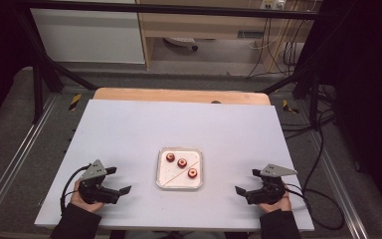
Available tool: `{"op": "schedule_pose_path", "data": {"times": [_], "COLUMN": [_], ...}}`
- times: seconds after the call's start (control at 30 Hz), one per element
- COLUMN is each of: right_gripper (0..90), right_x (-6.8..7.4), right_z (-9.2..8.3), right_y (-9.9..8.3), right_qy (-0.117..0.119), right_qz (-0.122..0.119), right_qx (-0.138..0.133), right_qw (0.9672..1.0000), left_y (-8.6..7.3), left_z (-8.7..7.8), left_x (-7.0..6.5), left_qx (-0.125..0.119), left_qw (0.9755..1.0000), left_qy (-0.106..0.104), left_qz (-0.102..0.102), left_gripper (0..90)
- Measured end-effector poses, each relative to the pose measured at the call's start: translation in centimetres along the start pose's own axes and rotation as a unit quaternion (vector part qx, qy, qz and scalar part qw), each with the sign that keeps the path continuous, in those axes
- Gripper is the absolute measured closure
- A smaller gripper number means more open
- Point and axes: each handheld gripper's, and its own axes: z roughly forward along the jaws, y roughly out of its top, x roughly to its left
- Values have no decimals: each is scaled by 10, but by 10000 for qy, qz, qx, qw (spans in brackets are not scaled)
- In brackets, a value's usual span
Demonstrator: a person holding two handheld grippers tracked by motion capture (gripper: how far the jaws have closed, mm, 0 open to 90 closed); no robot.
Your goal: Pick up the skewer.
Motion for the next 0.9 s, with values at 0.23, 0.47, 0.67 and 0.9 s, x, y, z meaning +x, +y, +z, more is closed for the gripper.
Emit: {"op": "schedule_pose_path", "data": {"times": [0.23, 0.47, 0.67, 0.9], "right_gripper": [7, 7, 6, 6], "right_x": [0, 0, 0, 0], "right_z": [-1, 0, 0, 0], "right_y": [1, 0, 0, 1], "right_qy": [33, 4, 17, 7], "right_qz": [26, 34, 60, 46], "right_qx": [-58, -12, -16, -30], "right_qw": [10000, 10000, 10000, 10000], "left_y": [3, 8, 13, 18], "left_z": [2, 4, 9, 15], "left_x": [-3, -8, -12, -19], "left_qx": [23, 10, 20, 102], "left_qw": [10000, 9999, 9999, 9998], "left_qy": [-31, -61, -87, -132], "left_qz": [31, 94, 62, 114], "left_gripper": [78, 83, 87, 90]}}
